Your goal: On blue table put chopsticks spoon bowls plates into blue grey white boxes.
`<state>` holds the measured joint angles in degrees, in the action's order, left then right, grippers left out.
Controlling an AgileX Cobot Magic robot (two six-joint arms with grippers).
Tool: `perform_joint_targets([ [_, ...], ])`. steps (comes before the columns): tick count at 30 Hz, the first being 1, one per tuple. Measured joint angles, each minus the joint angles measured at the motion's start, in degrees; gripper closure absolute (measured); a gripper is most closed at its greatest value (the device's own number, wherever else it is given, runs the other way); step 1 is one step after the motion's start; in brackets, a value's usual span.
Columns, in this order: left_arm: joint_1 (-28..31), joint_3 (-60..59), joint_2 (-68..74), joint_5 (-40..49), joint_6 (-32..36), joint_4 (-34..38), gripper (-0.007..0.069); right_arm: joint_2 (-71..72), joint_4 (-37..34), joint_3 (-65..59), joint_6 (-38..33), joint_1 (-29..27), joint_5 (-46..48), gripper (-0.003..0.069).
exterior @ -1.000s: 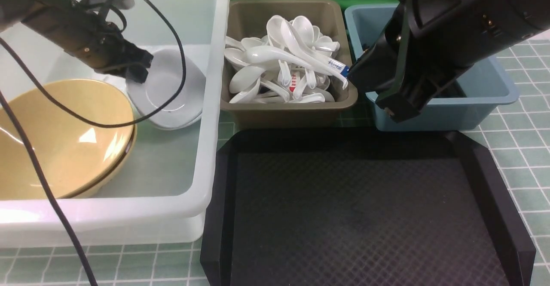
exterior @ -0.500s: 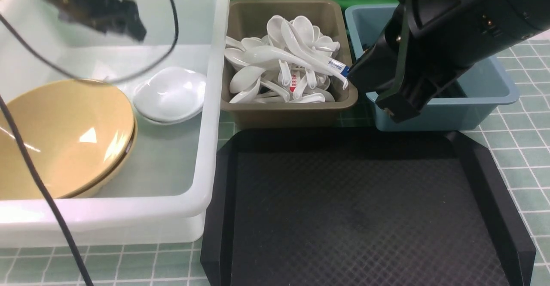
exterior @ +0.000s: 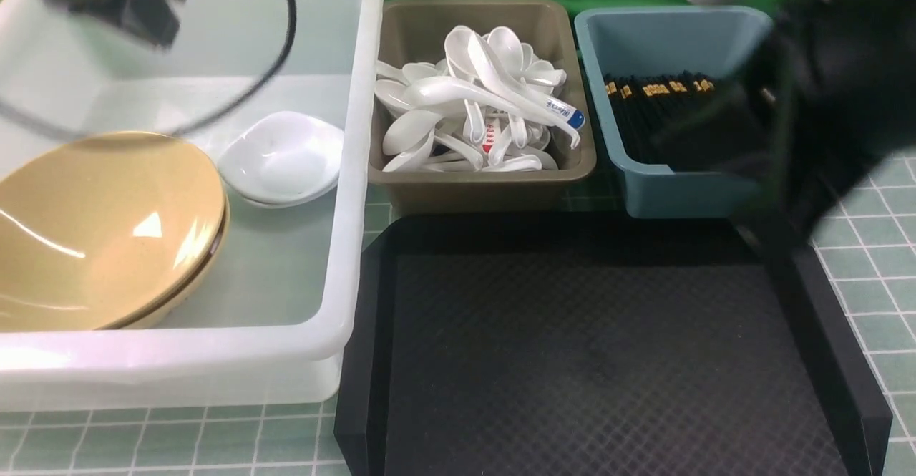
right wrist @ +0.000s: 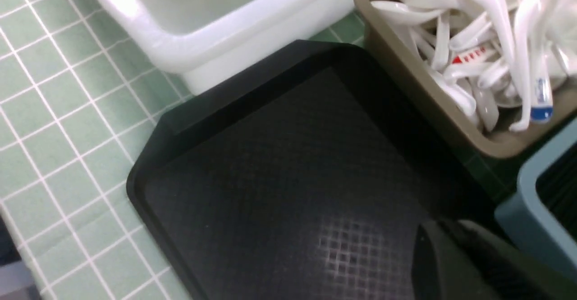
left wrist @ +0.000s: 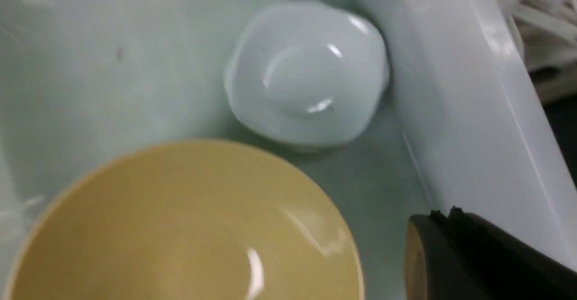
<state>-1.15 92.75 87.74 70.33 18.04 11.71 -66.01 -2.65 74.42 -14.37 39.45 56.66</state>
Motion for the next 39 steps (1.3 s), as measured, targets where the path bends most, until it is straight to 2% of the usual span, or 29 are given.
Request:
perform_joint_targets([
  [4, 0.00, -16.41, -13.55, -6.85, 0.00, 2.78, 0.0631, 7.81, 0.00, -11.25, 1.29, 0.00, -7.75, 0.0603],
  [11, 0.00, -41.14, -38.32, -17.44, 0.00, 3.31, 0.0631, 19.10, -1.95, -27.62, 1.95, 0.00, -20.65, 0.0601],
  [19, 0.00, -62.46, -64.46, -30.62, -1.04, 3.26, 0.0631, 31.13, -5.64, -40.95, 1.95, 0.00, -37.78, 0.0598],
  [24, 0.00, -69.03, -74.01, -34.86, -1.96, 2.46, 0.0631, 33.26, -5.87, -43.37, 1.95, 0.00, -44.42, 0.0593],
  [39, 0.00, -69.80, -75.05, -35.76, -1.91, 1.79, 0.0631, 33.26, -5.88, -43.44, 1.95, 0.00, -45.21, 0.0578],
])
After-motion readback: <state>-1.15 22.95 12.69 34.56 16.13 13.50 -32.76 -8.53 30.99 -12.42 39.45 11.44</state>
